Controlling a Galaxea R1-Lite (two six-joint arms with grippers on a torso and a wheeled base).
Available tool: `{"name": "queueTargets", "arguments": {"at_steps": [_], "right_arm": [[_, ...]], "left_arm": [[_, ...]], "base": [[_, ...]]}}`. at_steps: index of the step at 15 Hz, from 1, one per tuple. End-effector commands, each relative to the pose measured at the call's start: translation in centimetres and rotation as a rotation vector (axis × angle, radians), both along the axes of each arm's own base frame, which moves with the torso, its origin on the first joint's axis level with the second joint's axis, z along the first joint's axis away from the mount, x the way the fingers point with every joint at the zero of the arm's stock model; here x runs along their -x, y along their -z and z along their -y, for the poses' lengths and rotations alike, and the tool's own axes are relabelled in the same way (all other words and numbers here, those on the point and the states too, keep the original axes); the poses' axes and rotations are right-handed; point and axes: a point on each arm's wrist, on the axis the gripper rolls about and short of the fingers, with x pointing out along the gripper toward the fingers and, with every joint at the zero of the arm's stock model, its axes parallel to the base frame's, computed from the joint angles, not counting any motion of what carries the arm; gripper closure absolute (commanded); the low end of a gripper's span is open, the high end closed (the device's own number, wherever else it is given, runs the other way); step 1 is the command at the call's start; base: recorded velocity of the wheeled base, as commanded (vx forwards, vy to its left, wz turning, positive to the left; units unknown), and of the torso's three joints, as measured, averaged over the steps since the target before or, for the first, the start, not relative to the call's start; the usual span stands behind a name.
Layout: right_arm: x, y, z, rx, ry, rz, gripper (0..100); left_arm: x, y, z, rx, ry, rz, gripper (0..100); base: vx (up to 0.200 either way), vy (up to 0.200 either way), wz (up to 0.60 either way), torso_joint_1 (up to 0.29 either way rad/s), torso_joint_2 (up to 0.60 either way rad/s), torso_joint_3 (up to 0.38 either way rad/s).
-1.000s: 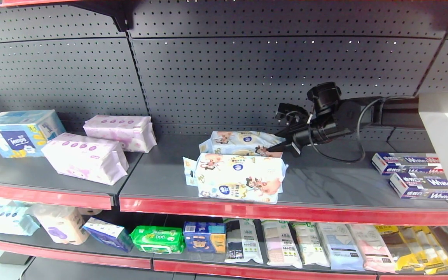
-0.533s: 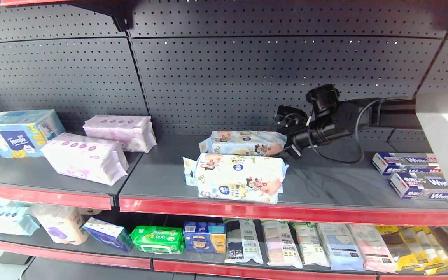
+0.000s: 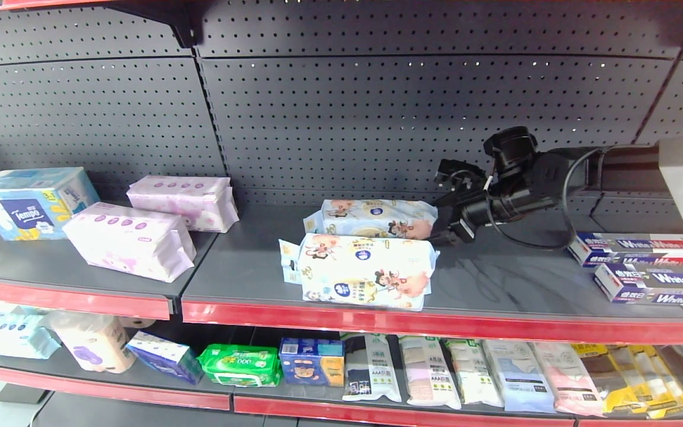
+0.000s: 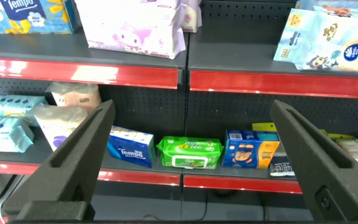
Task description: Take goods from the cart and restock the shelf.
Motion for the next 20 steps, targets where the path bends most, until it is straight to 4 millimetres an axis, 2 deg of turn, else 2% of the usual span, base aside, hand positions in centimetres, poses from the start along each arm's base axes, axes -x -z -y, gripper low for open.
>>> {"name": "queueTargets", "arguments": {"at_steps": [1, 4, 7, 8, 10, 14, 18, 20], "right_arm": [[0.8, -0.8, 0.9, 0.000, 0.015, 0.002, 0], [1.8, -0.3, 2.4, 0.002, 0.058, -0.051, 0], [1.8, 0.4, 4.0, 0.038, 0.123, -0.072, 0], [1.7, 0.7, 5.1, 0.065, 0.171, -0.080, 0], [1.6, 0.8, 6.0, 0.086, 0.261, -0.099, 0], [1.3, 0.4, 5.8, 0.036, 0.387, -0.141, 0], [1.2, -0.2, 4.4, -0.059, 0.478, -0.193, 0], [0.7, -0.4, 3.1, -0.142, 0.531, -0.180, 0]], "left_arm": [[0.0, 0.0, 0.0, 0.000, 0.000, -0.002, 0], [0.0, 0.0, 0.0, 0.000, 0.000, -0.002, 0], [0.0, 0.0, 0.0, 0.000, 0.001, -0.001, 0], [0.0, 0.0, 0.0, 0.000, 0.000, -0.001, 0], [0.0, 0.0, 0.0, 0.000, 0.000, -0.002, 0], [0.0, 0.0, 0.0, 0.000, 0.000, -0.002, 0], [0.0, 0.0, 0.0, 0.000, 0.000, -0.002, 0], [0.0, 0.0, 0.0, 0.000, 0.000, -0.002, 0]], "base": [[0.000, 0.000, 0.00, 0.000, 0.00, 0.000], [0.000, 0.000, 0.00, 0.000, 0.00, 0.000], [0.000, 0.000, 0.00, 0.000, 0.00, 0.000], [0.000, 0.000, 0.00, 0.000, 0.00, 0.000], [0.000, 0.000, 0.00, 0.000, 0.00, 0.000], [0.000, 0.000, 0.00, 0.000, 0.00, 0.000], [0.000, 0.000, 0.00, 0.000, 0.00, 0.000], [0.000, 0.000, 0.00, 0.000, 0.00, 0.000]]}}
